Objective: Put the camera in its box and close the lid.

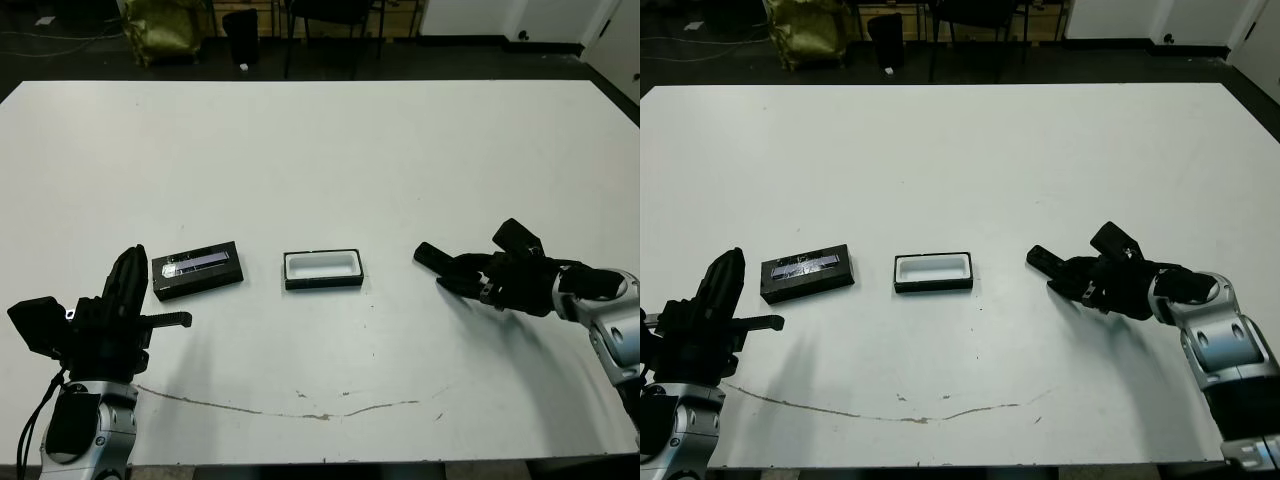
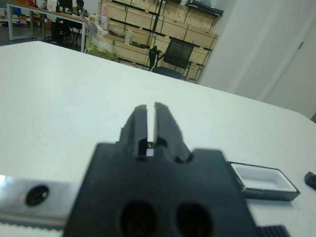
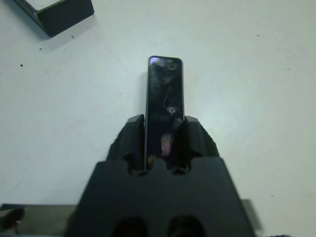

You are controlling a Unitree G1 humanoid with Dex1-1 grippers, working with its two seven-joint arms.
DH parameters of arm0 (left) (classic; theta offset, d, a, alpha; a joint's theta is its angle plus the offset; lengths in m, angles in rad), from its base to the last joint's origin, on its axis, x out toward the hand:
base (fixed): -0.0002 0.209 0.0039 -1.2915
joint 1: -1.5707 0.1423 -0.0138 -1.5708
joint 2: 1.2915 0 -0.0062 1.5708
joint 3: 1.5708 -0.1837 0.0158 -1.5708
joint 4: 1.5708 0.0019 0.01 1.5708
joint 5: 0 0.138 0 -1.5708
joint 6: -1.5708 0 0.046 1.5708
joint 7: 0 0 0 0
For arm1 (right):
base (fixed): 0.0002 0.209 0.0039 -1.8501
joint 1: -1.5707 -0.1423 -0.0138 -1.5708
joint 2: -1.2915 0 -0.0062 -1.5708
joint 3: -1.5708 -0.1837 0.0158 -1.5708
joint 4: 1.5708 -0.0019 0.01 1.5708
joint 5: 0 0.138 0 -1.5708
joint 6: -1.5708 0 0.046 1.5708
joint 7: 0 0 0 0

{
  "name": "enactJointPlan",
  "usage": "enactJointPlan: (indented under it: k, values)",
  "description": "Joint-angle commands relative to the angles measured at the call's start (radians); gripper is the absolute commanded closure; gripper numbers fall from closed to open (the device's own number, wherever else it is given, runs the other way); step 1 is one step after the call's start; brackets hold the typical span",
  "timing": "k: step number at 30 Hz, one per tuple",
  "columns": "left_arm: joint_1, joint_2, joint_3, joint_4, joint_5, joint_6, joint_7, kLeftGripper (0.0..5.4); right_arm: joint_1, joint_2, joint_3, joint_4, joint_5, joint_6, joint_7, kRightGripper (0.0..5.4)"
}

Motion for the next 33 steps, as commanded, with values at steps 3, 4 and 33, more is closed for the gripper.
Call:
enactJointPlan:
  k: [3, 4, 33]
  values:
    - [0.007, 0.014, 0.004, 0.006, 0.007, 0.016, 0.004, 5.4, 0.019, -0.019, 0.064, 0.046, -0.043, 0.003, 0.05, 4.74]
    - [0.006, 0.013, 0.004, 0.006, 0.006, 0.018, 0.006, 5.4, 0.013, -0.019, 0.066, 0.053, -0.037, 0.01, 0.061, 4.76]
    - [-0.011, 0.006, -0.008, 0.015, 0.003, 0.023, 0.015, 5.4, -0.33, 0.013, 0.069, -0.045, 0.014, 0.059, 0.187, 4.81]
